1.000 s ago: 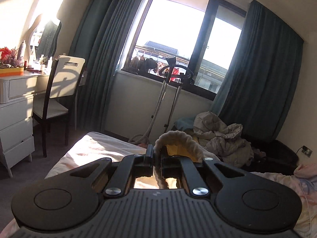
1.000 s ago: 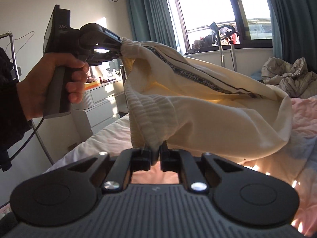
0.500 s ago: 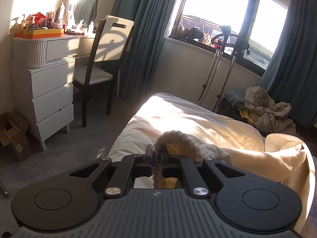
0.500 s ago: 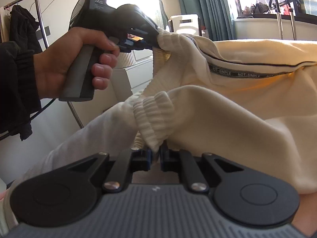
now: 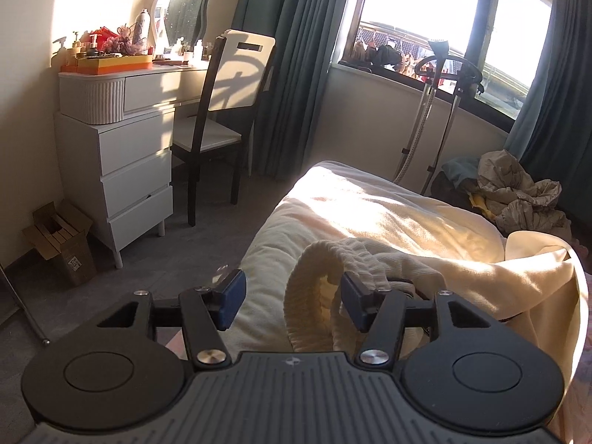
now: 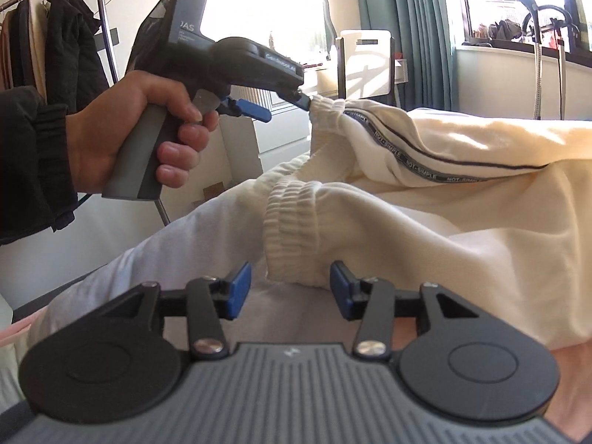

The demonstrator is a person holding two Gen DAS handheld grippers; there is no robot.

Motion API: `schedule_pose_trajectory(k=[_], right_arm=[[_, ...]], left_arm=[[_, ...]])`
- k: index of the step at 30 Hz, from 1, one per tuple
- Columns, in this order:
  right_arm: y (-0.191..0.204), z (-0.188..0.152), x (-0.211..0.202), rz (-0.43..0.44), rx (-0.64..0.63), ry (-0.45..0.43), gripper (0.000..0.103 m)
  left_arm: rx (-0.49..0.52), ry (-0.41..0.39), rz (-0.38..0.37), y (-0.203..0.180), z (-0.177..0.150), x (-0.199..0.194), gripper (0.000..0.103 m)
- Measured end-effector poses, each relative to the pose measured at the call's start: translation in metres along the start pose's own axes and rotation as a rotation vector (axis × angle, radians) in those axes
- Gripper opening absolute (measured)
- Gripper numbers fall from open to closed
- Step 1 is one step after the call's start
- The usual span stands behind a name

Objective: Fold clothes

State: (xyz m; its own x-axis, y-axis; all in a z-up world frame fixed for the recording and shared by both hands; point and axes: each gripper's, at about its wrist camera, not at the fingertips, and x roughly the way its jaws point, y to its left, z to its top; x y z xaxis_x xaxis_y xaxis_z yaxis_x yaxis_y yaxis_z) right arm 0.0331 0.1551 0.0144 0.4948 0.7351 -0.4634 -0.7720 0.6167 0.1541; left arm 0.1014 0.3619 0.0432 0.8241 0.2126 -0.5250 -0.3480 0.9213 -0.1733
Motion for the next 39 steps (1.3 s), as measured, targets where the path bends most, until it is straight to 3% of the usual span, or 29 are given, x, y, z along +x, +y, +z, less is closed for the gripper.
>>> schedule_pose_trajectory(k=[6, 13, 20, 27, 33, 39], right_arm=[[-0.022, -0.005, -0.082, -0.116, -0.026, -0.057, 0.049], [-0.056, -0.011, -0.167, -0.261, -0.021, -0.134, 0.048], [-0.096, -0.027, -0.243, -0.391, 0.052, -0.218, 0.048], [-0.138, -0.039, -0.268, -0.502, 0.115, -0.258, 0.048], [-0.176, -0.047, -0.278, -0.588, 0.231, -0.340, 0.048], [-0.214, -0.069, -0.282, -0.660, 0.330, -0.321, 0.049]], left_arm=[[0.049, -0.044, -0.036, -0.043, -0.021, -0.062, 0.061], [0.107, -0.075, -0.166, -0.125, -0.060, -0.115, 0.061], [0.170, -0.123, -0.316, -0.201, -0.102, -0.145, 0.061], [0.230, -0.071, -0.395, -0.258, -0.114, -0.121, 0.061], [0.192, 0.015, -0.434, -0.299, -0.101, -0.064, 0.060], [0.152, 0.040, -0.476, -0.351, -0.078, -0.007, 0.059]])
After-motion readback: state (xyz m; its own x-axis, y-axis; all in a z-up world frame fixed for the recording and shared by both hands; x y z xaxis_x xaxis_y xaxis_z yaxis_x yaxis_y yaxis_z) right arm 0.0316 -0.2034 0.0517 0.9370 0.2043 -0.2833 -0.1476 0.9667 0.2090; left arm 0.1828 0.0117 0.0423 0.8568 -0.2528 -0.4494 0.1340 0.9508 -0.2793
